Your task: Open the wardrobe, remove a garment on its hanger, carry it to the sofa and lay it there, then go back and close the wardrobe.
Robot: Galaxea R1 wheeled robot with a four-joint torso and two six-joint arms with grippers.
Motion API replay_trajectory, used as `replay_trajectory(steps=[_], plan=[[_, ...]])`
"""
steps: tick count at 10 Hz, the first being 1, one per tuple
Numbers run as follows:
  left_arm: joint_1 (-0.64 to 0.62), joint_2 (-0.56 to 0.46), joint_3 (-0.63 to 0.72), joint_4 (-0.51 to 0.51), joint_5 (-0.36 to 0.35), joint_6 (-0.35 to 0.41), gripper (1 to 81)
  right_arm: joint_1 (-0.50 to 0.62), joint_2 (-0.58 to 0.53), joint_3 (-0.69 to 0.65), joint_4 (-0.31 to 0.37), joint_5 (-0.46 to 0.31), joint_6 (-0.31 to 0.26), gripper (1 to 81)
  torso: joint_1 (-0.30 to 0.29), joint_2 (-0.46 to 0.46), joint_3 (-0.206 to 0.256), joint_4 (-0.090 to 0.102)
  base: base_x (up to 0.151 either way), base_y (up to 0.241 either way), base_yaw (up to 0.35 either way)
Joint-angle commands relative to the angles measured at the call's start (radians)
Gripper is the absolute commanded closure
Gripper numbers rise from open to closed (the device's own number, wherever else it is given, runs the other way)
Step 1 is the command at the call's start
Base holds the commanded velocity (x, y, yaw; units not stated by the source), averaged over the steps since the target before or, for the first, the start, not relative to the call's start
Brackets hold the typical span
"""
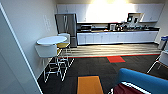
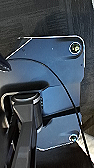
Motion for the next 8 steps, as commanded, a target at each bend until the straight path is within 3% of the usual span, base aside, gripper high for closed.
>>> replay_trajectory(steps=[1, 3, 8], plan=[[-0.032, -0.022, 0.03, -0.01, 0.031, -0.003, 1.0, 0.026, -0.069, 0.166, -0.007, -0.053, -0.011, 1.0, 0.0, 0.0, 0.0, 0.0, 0.0, 0.0, 0.301], [-0.029, -0.058, 0.082, -0.011, 0.005, -0.003, 1.0, 0.028, -0.139, 0.28, -0.008, -0.053, -0.012, 1.0, 0.0, 0.0, 0.0, 0.0, 0.0, 0.0, 0.301], [-0.029, -0.074, 0.103, -0.012, 0.003, -0.003, 1.0, 0.028, -0.163, 0.271, 0.005, -0.053, -0.011, 1.0, 0.0, 0.0, 0.0, 0.0, 0.0, 0.0, 0.301]])
